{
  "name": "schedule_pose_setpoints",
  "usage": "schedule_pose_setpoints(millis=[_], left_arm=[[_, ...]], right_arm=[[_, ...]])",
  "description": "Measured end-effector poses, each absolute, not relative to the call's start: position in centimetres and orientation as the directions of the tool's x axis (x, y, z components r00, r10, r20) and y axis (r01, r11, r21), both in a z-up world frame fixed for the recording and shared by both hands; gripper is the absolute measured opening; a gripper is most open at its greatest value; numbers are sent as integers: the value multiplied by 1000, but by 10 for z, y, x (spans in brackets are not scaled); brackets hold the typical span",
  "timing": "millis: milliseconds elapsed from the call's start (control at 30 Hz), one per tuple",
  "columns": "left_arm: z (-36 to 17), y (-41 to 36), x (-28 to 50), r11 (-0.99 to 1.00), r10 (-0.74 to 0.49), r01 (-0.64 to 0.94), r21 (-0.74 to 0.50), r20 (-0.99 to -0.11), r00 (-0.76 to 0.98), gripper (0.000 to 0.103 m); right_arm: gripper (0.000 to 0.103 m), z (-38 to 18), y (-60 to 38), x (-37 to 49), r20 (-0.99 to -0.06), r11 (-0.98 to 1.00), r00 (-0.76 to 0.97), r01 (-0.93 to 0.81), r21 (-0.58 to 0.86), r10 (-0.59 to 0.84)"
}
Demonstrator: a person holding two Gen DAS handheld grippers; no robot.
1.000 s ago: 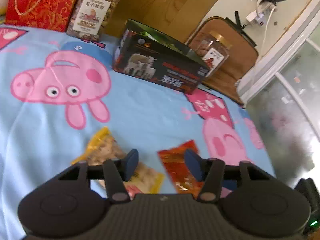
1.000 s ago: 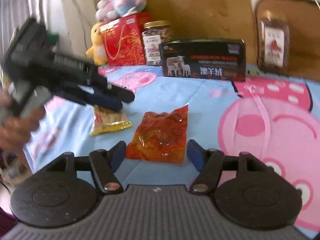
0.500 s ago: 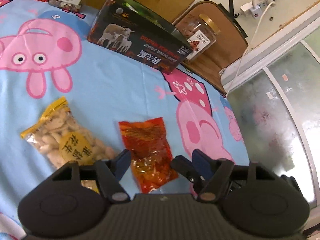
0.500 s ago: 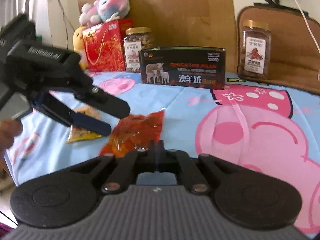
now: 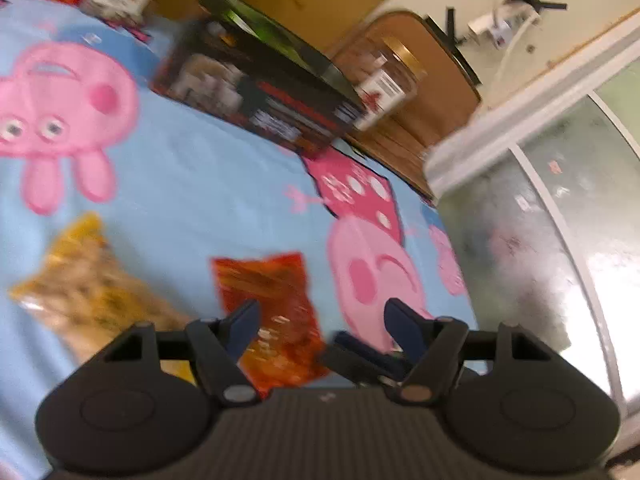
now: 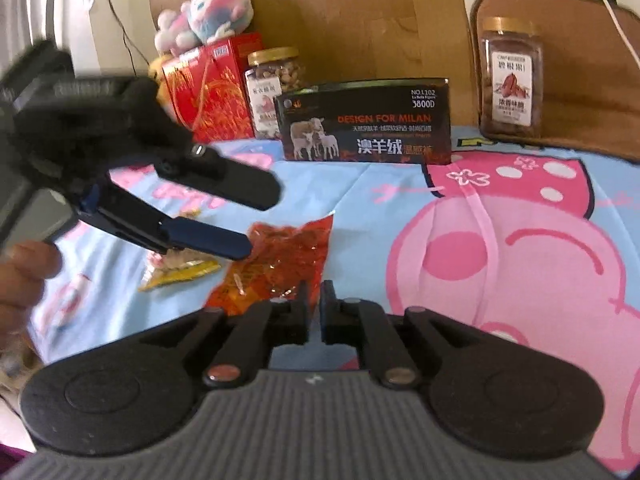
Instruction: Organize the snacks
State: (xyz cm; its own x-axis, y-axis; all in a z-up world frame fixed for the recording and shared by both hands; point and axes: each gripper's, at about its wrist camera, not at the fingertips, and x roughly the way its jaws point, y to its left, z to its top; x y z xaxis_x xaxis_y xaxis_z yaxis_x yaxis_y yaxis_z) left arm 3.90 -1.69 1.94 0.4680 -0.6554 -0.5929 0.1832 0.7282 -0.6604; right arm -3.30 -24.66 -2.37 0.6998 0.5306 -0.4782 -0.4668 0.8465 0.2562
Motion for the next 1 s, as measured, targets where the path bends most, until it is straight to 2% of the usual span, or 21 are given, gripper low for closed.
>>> schedule_pose_setpoints(millis=[33, 67, 100, 233, 267, 333, 367, 467, 500, 600, 700, 767, 833, 933, 1000], left_arm=[[21, -11, 38, 737, -643, 173, -653, -600, 476, 69], [22, -6, 36, 744, -634, 167, -647, -606, 479, 69], [21, -3, 35, 749, -629, 160, -643, -614, 477, 69], [10, -7, 31, 732, -654, 148, -665, -625, 426, 69], [6, -9, 31, 732, -655, 148, -665, -628, 420, 68], [2, -10, 30, 739, -646, 156, -655, -624, 440, 61], [2, -8, 31, 737, -647, 153, -659, -621, 442, 61], [2, -3, 36, 720, -661, 141, -679, -612, 434, 62], [3, -1, 37, 709, -673, 145, -690, -602, 431, 66], [12, 7, 37, 658, -713, 167, -735, -535, 454, 68], [24, 21, 36, 635, -718, 172, -753, -494, 490, 69], [28, 31, 34, 620, -721, 169, -766, -472, 507, 78], [29, 39, 34, 619, -713, 158, -770, -466, 524, 80], [28, 46, 33, 620, -702, 135, -773, -471, 534, 80], [27, 45, 33, 622, -706, 138, -771, -476, 525, 80]], right_arm=[[28, -22, -252, -32, -467, 833, 691, -472, 287, 552], [50, -20, -256, -30, -455, 819, 681, -482, 313, 574], [57, -17, -259, -28, -436, 806, 678, -494, 325, 591], [56, -12, -266, 7, -432, 761, 627, -510, 401, 648], [54, -15, -269, 19, -436, 747, 609, -496, 442, 663], [33, -26, -270, 39, -451, 711, 556, -464, 529, 698], [16, -31, -268, 44, -461, 691, 522, -452, 564, 718], [3, -35, -265, 39, -452, 687, 533, -416, 596, 715], [3, -34, -268, 36, -431, 672, 540, -405, 620, 723], [2, -19, -276, 29, -385, 660, 578, -400, 635, 720], [2, 12, -276, 16, -345, 726, 669, -442, 526, 658], [2, 33, -266, 2, -318, 776, 721, -486, 402, 616], [2, 41, -246, -8, -313, 802, 739, -528, 279, 596], [3, 34, -218, -17, -338, 767, 689, -597, 236, 641], [4, 26, -218, -15, -346, 781, 701, -575, 244, 624]])
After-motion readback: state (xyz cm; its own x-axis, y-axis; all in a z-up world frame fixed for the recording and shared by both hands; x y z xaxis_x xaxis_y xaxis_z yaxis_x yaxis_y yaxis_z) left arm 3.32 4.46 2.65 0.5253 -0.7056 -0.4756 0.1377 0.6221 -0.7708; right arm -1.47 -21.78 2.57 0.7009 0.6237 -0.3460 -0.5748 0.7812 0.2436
